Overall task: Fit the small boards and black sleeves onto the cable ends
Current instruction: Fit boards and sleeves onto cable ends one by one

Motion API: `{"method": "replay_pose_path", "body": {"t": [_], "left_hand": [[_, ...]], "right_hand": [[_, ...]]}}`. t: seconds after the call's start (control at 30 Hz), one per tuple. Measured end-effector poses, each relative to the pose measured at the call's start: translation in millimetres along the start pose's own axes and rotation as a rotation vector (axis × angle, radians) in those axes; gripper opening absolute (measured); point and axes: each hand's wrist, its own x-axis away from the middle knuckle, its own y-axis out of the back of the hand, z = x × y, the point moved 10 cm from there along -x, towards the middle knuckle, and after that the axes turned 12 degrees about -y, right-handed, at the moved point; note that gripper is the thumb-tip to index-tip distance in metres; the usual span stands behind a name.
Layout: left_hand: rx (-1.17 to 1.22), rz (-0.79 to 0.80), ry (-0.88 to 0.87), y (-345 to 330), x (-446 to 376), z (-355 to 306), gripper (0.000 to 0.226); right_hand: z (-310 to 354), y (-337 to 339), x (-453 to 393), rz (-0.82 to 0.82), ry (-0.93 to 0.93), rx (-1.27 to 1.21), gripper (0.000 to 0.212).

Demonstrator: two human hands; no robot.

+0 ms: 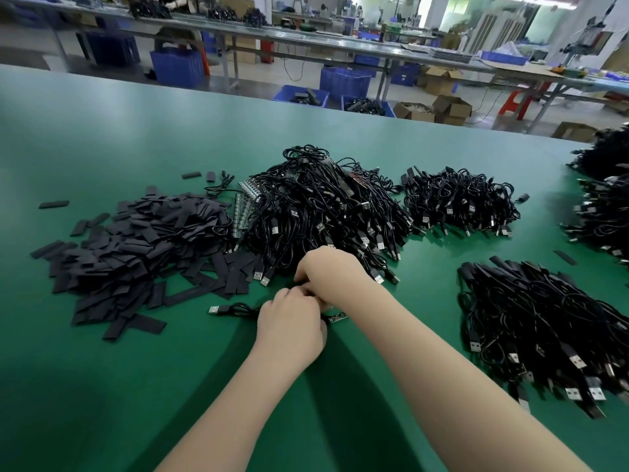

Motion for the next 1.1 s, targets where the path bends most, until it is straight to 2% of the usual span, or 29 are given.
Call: {"method": "replay_pose_path", "body": {"t": [0.23, 0.43, 0.53, 0.7, 0.77, 0.87, 0.97, 1.1], "left_hand": [[0.077, 0.008, 0.033, -5, -1, 3, 0.040], [0.180, -0.047, 0.018, 2, -1, 5, 0.018], [0.172, -0.084, -0.032, 6, -1, 0, 0.017], [0.266, -0.184, -0.011, 8, -3, 3, 0.015], [0.317, -0.220, 0.015, 8, -4, 7, 0.014], [0.400, -0.296, 0.020, 10, -4, 8, 0.024], [0.479, -0.367, -0.005, 13, -2, 5, 0.039], [0.457, -0.397, -0.050, 13, -1, 0, 0.036]], "right_hand": [[-3, -1, 0, 0.013, 0.000, -0.026, 0.022], [-11, -13, 2, 0.134, -0.015, -0.128, 0.017], [-25, 1, 11, -0.004, 0.017, -0.360, 0.003], [-97, -1, 35, -0.293, -0.189, -1.153, 0.019], [-116, -16, 50, -0.386, -0.252, -1.334, 0.022], [-123, -36, 69, -0.464, -0.266, -1.401, 0.023], [-117, -42, 75, -0.443, -0.200, -1.398, 0.026], [-120, -40, 78, -0.433, -0.200, -1.455, 0.026]]}}
